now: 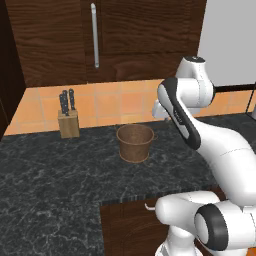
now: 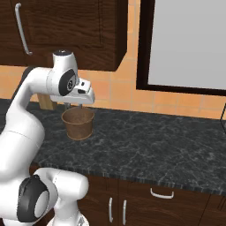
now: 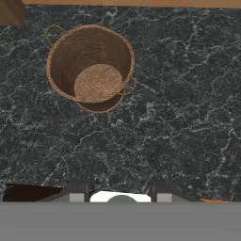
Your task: Open the cabinet, pick up the bread from the cabinet and place it in the basket. Then move the basket to the dining counter.
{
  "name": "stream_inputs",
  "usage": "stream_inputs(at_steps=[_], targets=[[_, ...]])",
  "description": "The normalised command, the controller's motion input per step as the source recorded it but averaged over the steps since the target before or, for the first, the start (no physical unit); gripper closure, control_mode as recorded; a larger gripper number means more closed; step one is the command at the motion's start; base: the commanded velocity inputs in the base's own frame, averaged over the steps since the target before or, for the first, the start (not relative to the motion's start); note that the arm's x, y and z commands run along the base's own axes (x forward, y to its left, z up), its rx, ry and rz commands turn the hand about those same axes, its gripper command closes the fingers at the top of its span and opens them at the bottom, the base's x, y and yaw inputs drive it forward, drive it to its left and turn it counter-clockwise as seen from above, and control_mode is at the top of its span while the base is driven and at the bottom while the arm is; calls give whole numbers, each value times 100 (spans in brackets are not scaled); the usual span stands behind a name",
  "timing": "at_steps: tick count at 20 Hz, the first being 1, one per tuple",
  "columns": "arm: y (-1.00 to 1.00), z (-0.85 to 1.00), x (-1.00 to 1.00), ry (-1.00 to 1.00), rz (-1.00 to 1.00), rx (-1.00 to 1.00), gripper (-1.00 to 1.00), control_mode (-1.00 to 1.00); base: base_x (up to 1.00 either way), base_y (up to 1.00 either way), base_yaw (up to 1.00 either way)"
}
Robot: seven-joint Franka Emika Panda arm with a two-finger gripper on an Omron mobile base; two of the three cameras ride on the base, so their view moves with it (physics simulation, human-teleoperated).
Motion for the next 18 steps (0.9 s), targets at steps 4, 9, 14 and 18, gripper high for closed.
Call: stream_inputs(at_steps=[4, 9, 14, 18], targets=[[9, 0, -2, 0, 0, 0, -100, -100, 0, 0, 0], [92, 40, -12, -26, -1, -14, -100, -100, 0, 0, 0], [100, 58, -4, -36, -2, -4, -100, -100, 0, 0, 0], [77, 75, 3, -27, -2, 0, -100, -100, 0, 0, 0]])
